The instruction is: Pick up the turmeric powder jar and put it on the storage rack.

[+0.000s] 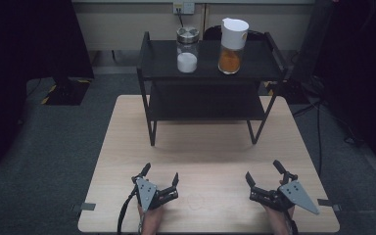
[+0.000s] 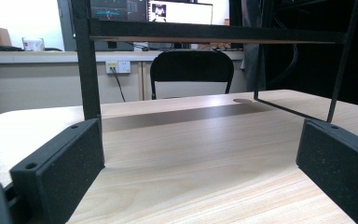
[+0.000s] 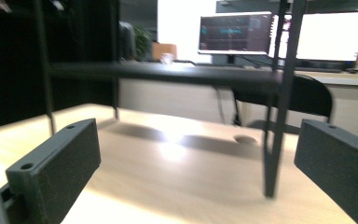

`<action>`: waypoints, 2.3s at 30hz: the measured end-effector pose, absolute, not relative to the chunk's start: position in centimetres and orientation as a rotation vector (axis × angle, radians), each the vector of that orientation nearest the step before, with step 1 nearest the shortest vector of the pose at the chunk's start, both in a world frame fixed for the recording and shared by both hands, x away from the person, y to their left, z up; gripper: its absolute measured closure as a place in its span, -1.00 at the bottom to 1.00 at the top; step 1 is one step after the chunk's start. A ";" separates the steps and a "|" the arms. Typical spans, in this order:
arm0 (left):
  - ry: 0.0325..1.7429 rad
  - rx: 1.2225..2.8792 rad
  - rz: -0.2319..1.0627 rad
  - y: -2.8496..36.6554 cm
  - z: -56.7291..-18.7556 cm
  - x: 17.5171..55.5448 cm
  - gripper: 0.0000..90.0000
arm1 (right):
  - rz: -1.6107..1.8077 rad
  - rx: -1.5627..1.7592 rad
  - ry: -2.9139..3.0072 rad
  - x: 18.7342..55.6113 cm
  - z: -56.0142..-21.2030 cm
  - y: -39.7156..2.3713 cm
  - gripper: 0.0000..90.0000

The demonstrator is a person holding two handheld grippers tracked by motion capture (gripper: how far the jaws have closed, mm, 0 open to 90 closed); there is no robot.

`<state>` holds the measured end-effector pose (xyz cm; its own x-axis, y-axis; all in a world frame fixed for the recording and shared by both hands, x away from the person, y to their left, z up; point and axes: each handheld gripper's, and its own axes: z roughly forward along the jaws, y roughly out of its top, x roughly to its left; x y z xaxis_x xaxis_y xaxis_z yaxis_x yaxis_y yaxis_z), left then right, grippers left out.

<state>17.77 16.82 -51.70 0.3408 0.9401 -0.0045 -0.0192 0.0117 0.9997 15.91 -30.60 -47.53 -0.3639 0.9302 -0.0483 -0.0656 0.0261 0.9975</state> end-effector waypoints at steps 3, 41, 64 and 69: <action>0.939 1.332 0.954 16.8 -51.7 17.8 -1.00 | 1.445 0.940 1.438 15.4 -49.0 -30.1 -1.00; 0.939 1.333 0.954 16.8 -51.7 17.8 -1.00 | 1.405 1.052 1.381 15.0 -51.6 -29.5 -1.00; 0.939 1.333 0.953 16.8 -51.7 17.8 -1.00 | 1.406 1.052 1.381 15.0 -51.6 -29.5 -1.00; 0.939 1.334 0.954 16.8 -51.7 17.8 -1.00 | 1.405 1.052 1.382 15.0 -51.6 -29.5 -1.00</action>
<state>17.75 16.83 -51.70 0.3411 0.9400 -0.0041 -0.0187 0.0111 0.9998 14.97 -29.46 -51.56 -0.2575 0.9662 -0.0090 -0.0256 0.0025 0.9997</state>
